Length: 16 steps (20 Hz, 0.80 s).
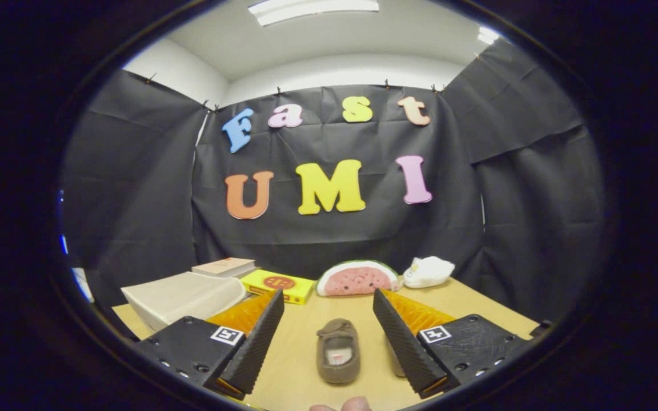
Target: Open the storage box then place both shoes into the box .Put the left shoe in first, then the right shoe, with the right side of both shoes facing outward in a uniform manner.
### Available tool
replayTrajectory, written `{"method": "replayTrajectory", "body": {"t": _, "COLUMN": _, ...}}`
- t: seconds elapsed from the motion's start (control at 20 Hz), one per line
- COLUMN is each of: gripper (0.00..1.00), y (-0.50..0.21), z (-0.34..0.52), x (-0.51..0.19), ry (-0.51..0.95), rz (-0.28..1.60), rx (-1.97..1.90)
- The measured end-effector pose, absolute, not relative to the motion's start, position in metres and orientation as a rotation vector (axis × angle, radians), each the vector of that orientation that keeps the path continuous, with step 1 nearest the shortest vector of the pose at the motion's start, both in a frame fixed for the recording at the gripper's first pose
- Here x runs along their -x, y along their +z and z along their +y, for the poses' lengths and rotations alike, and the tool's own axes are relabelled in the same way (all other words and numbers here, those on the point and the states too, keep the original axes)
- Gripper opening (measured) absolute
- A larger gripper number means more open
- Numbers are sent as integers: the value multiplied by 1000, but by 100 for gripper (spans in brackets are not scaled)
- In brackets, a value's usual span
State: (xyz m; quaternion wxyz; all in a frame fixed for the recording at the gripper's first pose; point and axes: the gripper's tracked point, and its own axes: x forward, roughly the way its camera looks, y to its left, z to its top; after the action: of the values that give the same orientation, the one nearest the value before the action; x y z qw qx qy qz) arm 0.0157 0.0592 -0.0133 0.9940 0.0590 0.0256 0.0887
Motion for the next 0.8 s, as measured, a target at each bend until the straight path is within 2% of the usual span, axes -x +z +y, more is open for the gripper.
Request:
{"method": "replayTrajectory", "body": {"t": 0.2, "gripper": 95, "y": -21, "z": 110, "x": -28, "ry": 311, "rz": 83, "rx": -227}}
{"method": "replayTrajectory", "body": {"t": 0.55, "gripper": 95, "y": -59, "z": 214, "x": -48, "ry": 538, "rz": 254, "rx": -424}}
{"method": "replayTrajectory", "body": {"t": 0.8, "gripper": 95, "y": -90, "z": 257, "x": -64, "ry": 623, "rz": 379, "rx": -532}}
